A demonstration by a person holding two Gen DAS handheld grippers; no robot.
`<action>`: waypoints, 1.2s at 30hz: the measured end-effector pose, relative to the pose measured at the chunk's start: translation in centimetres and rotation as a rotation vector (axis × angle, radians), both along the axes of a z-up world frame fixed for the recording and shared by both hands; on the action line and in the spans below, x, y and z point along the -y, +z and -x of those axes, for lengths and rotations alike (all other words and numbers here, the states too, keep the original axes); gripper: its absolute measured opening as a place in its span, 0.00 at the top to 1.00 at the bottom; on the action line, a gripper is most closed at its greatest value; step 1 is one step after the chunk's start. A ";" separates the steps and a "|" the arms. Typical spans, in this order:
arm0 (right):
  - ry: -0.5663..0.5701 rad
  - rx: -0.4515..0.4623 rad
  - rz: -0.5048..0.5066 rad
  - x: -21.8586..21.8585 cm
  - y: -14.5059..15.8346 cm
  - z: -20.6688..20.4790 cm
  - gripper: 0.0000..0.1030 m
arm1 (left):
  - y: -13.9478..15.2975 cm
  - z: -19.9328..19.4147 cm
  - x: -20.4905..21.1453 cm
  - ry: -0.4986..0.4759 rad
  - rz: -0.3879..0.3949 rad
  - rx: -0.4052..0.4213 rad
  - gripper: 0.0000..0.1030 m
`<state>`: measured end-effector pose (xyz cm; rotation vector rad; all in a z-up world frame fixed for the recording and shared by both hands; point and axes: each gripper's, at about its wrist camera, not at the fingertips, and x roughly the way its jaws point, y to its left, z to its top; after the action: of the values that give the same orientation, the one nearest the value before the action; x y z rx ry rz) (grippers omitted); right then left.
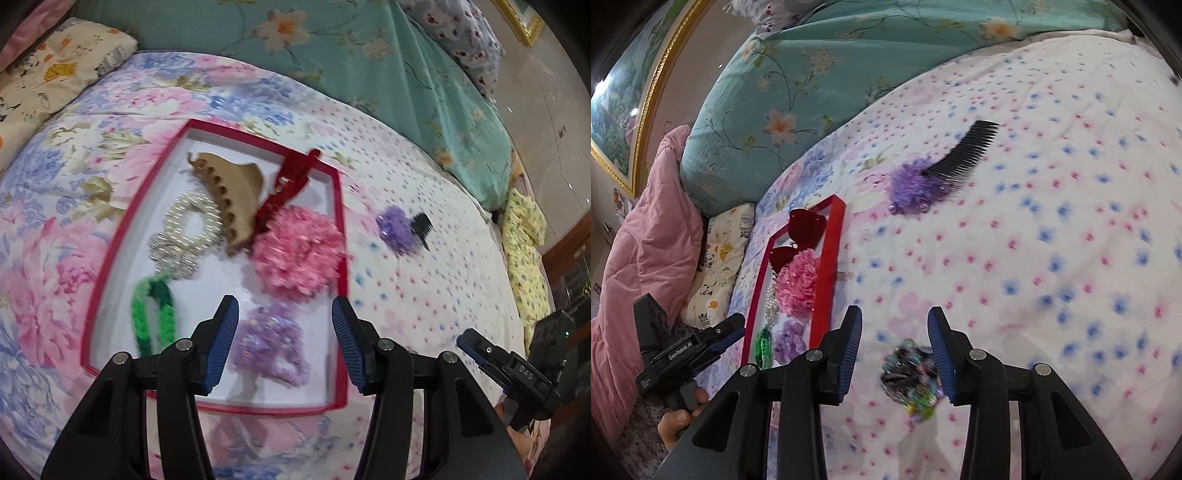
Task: Organize jewelry
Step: 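Grasp the colorful beaded charm with the left tool while the right tool grasps the beaded bracelet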
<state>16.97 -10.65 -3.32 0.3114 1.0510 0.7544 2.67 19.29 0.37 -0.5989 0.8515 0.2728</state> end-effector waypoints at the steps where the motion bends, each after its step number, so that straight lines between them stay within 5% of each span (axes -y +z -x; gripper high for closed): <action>1: -0.002 -0.005 0.001 0.4 -0.1 0.0 0.61 | 0.0 0.0 0.4 -0.008 0.002 0.000 0.50; 18: 0.118 -0.025 0.141 -1.7 -4.9 3.1 0.65 | -2.1 0.9 7.4 -0.133 0.066 -0.053 0.50; 22: 0.104 -0.013 0.154 -1.7 -5.8 2.8 0.88 | -2.4 0.8 8.0 -0.145 0.069 -0.065 0.50; 36: -0.033 0.061 0.023 5.9 0.1 1.9 0.92 | -3.8 -1.6 13.7 -0.297 0.067 -0.111 0.50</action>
<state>15.10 -16.51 -3.21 0.2835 0.9946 0.7174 4.24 5.63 -3.41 -0.5149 1.0465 0.0069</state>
